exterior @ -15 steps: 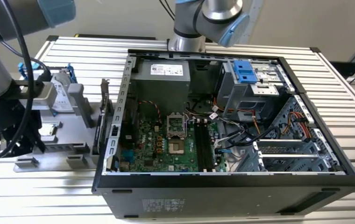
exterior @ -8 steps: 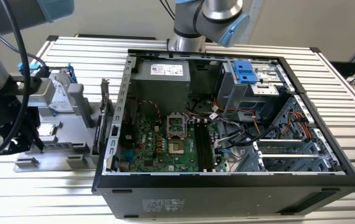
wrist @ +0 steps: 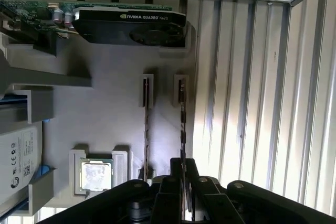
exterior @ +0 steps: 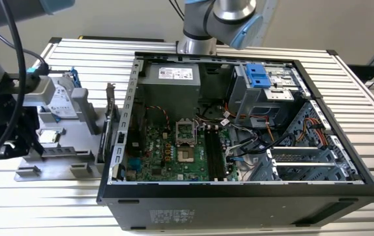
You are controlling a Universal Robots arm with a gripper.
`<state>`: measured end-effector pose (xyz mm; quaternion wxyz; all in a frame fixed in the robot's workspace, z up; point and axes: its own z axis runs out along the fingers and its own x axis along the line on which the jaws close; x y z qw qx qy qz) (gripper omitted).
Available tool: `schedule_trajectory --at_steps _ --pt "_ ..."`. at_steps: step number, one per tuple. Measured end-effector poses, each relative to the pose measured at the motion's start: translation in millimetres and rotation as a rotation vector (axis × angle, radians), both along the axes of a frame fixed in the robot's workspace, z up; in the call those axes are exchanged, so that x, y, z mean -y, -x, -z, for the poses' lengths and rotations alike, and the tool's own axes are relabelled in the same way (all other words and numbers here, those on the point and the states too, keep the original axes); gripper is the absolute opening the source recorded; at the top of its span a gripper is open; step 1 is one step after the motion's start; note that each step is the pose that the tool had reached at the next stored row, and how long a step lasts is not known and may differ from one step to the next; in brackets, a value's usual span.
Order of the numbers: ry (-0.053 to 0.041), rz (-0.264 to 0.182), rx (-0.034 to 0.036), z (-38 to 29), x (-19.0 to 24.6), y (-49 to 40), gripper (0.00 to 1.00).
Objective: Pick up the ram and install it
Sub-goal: 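Pick up the ram and move it above insertion slot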
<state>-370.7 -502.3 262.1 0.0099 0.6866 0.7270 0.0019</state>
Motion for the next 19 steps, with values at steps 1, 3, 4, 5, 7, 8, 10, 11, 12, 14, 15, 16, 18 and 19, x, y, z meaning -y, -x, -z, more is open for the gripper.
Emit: schedule_trajectory --at_steps 1,3,4,5,7,8,10,11,12,14,15,16,18,19 --pt "-0.0001 0.000 0.0001 -2.3 0.0 0.0 0.00" --pt "0.0000 0.001 0.0001 -6.3 0.0 0.0 0.00" --pt "0.0000 0.001 0.0000 -8.4 0.0 0.0 0.00" --pt "0.0000 0.001 0.0000 -10.0 0.0 0.0 0.00" --pt "0.0000 0.002 0.0001 -13.7 0.0 0.0 0.00" --pt "0.0000 0.002 0.0000 -15.7 0.0 0.0 0.00" --pt "0.0000 0.003 0.0000 -20.0 0.0 0.1 0.00" --pt "0.0000 0.004 0.0000 -22.1 0.0 0.0 0.00" --pt "-0.0001 0.005 0.0001 -24.2 -0.1 0.0 0.00" --pt "0.0000 0.006 0.0001 -28.7 -0.1 0.1 0.00" --pt "0.0000 0.007 0.0000 -31.0 0.0 0.0 0.00" --pt "0.0001 0.008 0.0000 -33.3 0.0 0.1 0.00" --pt "0.0000 0.009 0.0001 -37.7 0.0 0.1 0.00" --pt "0.0000 0.010 0.0000 -39.7 -0.1 0.1 0.00"
